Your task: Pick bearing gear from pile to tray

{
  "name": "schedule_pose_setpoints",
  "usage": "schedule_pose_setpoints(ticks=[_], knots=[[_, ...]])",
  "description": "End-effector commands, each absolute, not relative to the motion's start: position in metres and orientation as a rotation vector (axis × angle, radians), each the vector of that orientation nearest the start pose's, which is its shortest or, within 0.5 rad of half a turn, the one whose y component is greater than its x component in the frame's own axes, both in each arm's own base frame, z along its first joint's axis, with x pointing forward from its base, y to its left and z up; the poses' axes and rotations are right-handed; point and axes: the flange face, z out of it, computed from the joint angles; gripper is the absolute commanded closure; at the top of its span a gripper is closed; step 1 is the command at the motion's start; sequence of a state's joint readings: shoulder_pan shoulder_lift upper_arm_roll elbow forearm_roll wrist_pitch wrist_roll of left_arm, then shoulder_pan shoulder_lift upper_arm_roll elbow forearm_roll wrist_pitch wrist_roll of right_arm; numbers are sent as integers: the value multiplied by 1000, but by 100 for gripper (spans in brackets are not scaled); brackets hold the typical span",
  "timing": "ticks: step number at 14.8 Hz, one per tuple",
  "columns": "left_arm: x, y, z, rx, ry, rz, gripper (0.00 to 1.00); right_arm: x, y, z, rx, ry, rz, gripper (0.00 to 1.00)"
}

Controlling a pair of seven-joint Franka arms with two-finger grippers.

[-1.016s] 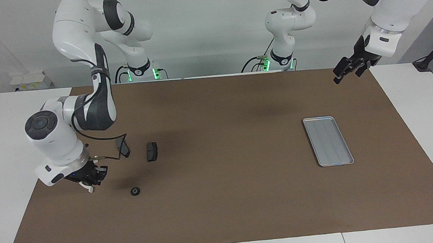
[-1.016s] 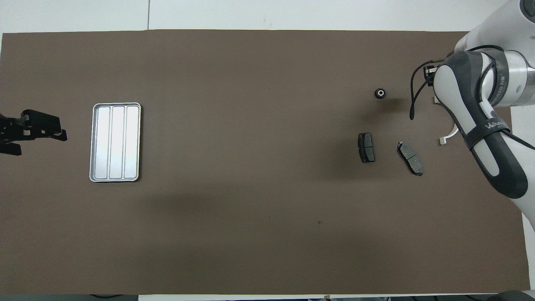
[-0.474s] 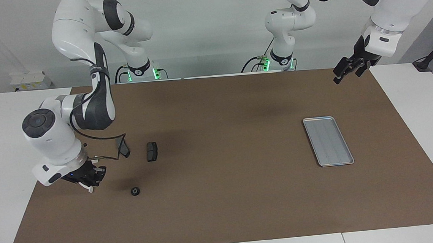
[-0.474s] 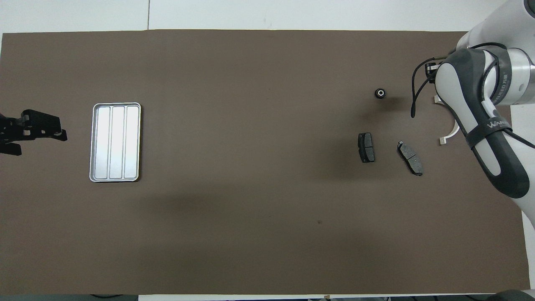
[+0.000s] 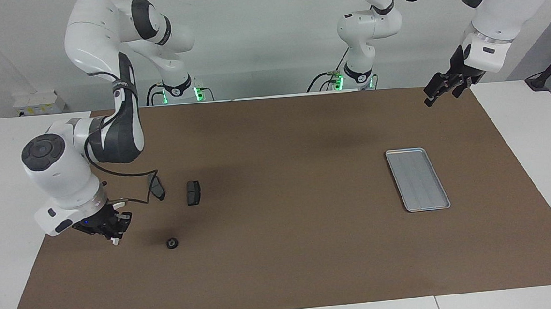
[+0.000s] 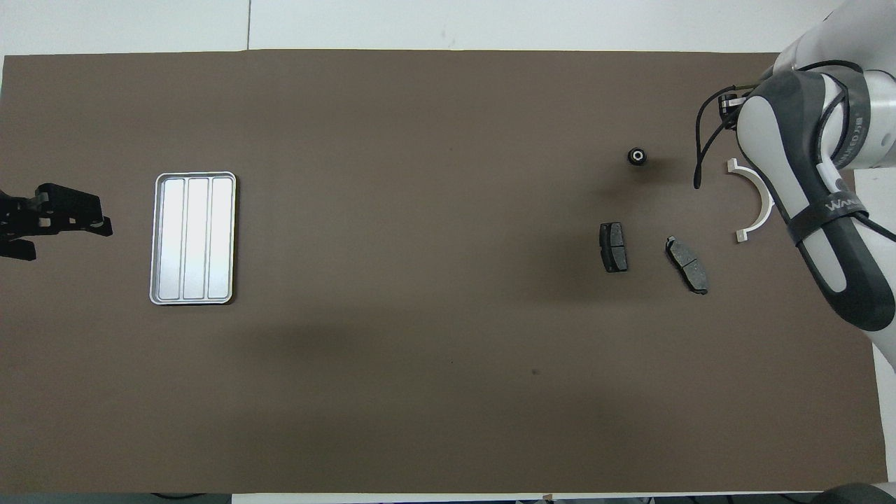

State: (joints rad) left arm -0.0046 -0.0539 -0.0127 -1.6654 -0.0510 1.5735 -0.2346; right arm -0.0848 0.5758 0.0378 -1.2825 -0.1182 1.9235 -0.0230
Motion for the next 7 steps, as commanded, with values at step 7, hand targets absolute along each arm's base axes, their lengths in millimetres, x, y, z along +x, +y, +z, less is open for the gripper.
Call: schedule_pose_setpoints(ticks=[7], knots=[[530, -13, 615, -3161, -344, 74, 0, 729, -49, 432, -3248, -27, -80, 100]])
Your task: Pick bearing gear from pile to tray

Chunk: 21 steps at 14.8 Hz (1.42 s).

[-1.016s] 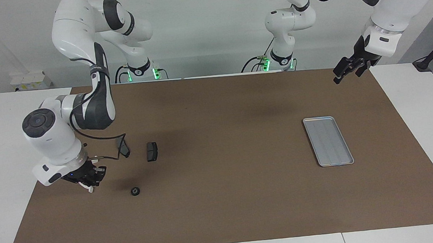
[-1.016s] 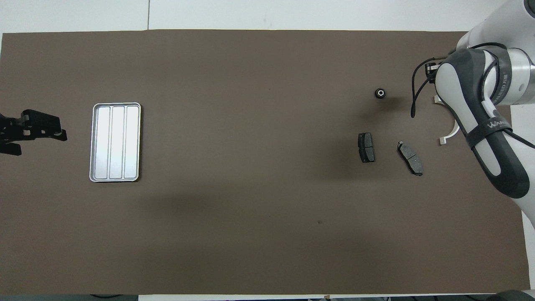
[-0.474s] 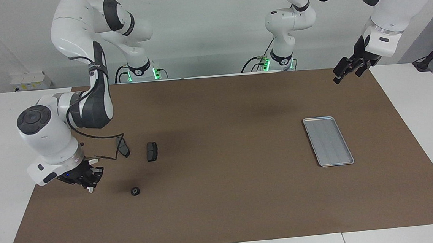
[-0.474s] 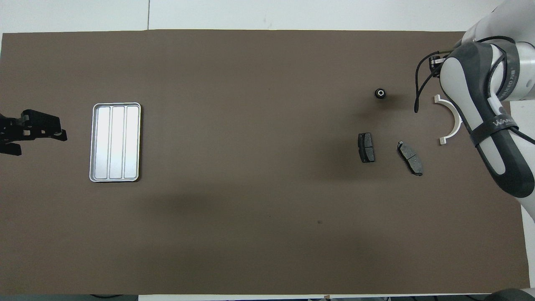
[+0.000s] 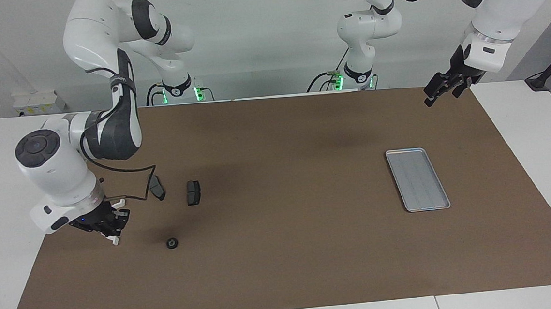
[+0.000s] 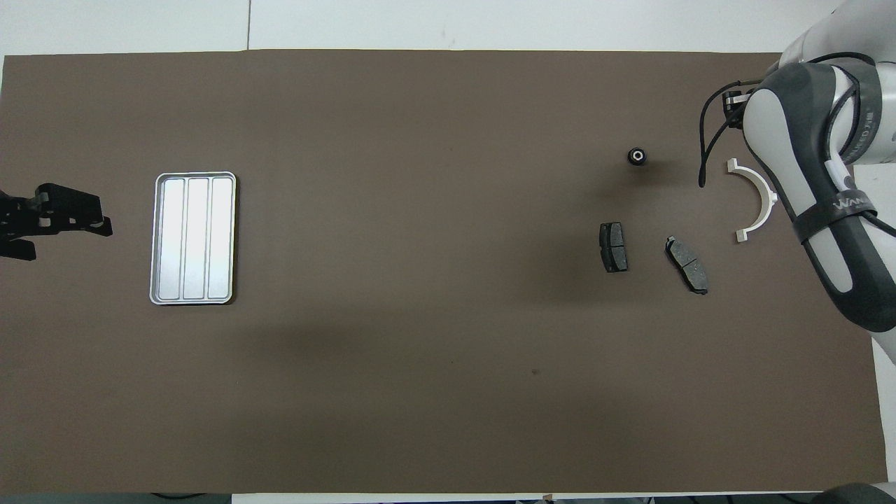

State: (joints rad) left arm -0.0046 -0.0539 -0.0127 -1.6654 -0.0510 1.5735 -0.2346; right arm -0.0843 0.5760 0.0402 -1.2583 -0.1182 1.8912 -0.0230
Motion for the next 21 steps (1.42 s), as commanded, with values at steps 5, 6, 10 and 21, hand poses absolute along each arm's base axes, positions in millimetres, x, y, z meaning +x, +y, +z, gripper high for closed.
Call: schedule_pose_setpoints(ticks=[5, 6, 10, 21], knots=[[530, -14, 615, -3162, -342, 74, 0, 715, -16, 459, -3239, -45, -8, 100], [530, -14, 615, -3162, -342, 74, 0, 709, -5, 471, -3224, 36, 9, 100], [530, -13, 615, -3161, -344, 74, 0, 668, 90, 533, -3122, 349, 73, 100], [530, -14, 615, -3162, -342, 74, 0, 572, 310, 588, -2977, 741, 71, 100]])
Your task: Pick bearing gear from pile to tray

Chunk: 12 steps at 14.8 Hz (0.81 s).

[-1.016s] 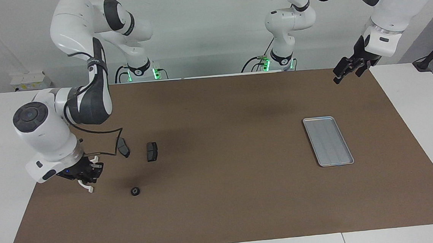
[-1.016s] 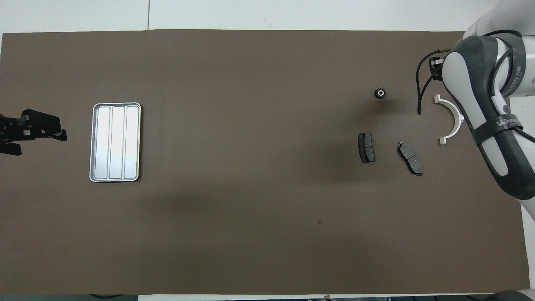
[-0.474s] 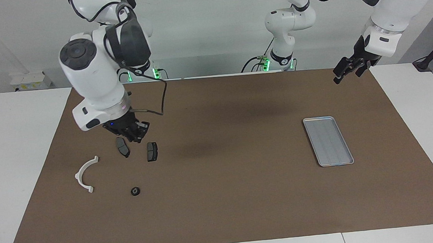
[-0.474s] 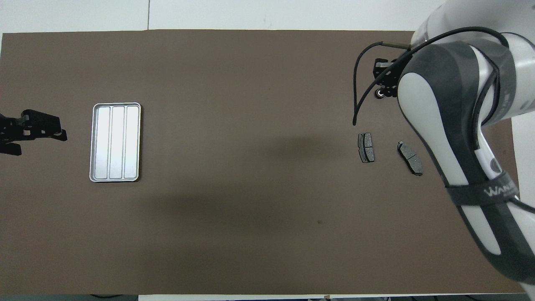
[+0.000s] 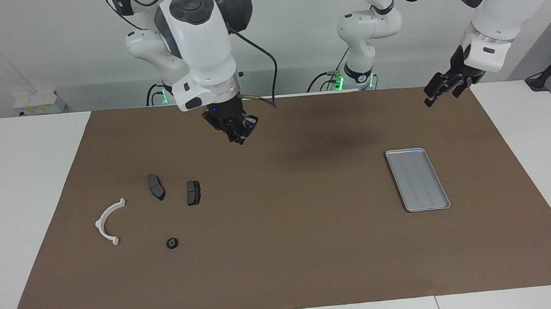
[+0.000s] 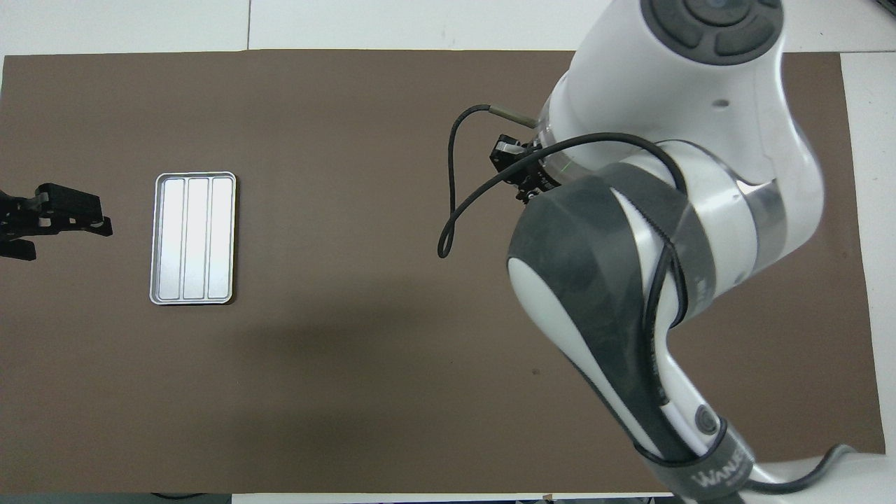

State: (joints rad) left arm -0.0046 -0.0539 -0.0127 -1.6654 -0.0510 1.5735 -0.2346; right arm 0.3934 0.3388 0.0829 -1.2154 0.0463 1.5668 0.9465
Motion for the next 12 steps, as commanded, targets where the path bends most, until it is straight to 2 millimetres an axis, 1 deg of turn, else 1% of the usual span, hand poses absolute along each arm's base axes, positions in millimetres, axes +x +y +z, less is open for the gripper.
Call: schedule_pose_setpoints(ticks=[1, 3, 4, 5, 7, 9, 10, 12], knots=[[529, -13, 615, -3161, -344, 79, 0, 563, 327, 588, -2979, 749, 57, 100], [530, -9, 615, -3160, -356, 74, 0, 551, 358, 580, -2955, 804, 51, 100], [530, -9, 615, -3161, -354, 69, 0, 542, 376, 572, -2955, 808, 48, 100], [530, -10, 615, -3161, -351, 69, 0, 538, 385, 559, -2961, 809, 54, 100], [530, -10, 615, -3161, -351, 74, 0, 530, 402, 533, -2975, 795, 68, 100], [529, -13, 615, -3161, -346, 79, 0, 525, 420, 501, -2987, 789, 75, 100], [528, -13, 610, -3159, -349, 89, 0, 521, 426, 484, -2999, 778, 62, 100], [525, -11, 608, -3158, -357, 91, 0, 517, 431, 461, -2996, 775, 45, 100]])
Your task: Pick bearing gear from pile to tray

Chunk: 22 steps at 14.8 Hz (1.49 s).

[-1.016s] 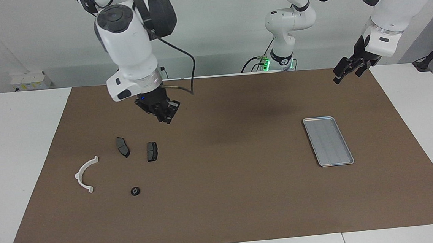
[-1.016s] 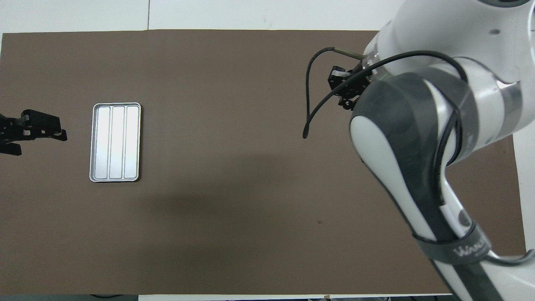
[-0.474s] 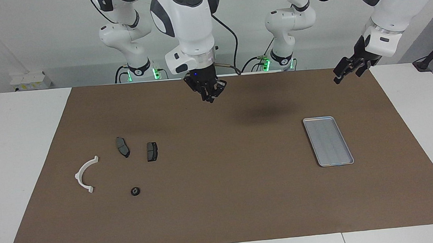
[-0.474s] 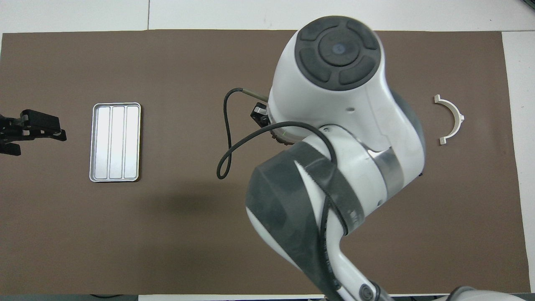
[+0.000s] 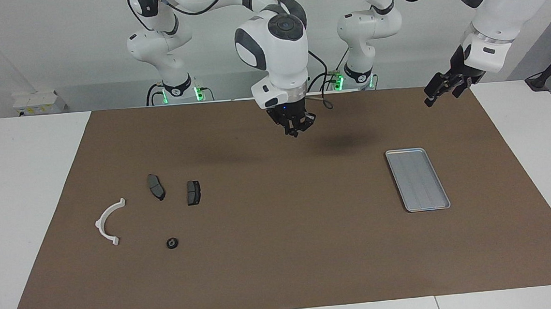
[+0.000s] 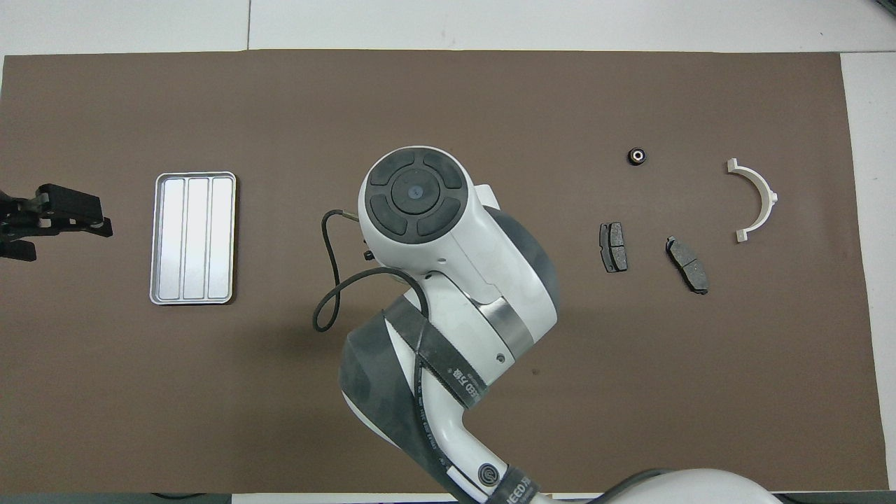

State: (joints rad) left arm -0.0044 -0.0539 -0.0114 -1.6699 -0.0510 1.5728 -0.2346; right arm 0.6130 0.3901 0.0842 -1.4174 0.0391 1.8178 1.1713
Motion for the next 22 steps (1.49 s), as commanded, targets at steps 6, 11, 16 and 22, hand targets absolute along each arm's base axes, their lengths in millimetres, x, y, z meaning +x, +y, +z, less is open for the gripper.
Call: schedule_pose_setpoints(ticks=[6, 11, 16, 22], knots=[[523, -13, 602, -3158, -358, 84, 0, 498, 488, 367, -3010, 793, -32, 100], [512, -12, 575, -3159, -370, 67, 0, 503, 493, 323, -3017, 793, -40, 100], [515, -22, 565, -3151, -422, 84, 0, 501, 490, 297, -3013, 780, -55, 100], [517, -58, 548, -3127, -550, 76, 0, 497, 485, 287, -3007, 767, -63, 100]])
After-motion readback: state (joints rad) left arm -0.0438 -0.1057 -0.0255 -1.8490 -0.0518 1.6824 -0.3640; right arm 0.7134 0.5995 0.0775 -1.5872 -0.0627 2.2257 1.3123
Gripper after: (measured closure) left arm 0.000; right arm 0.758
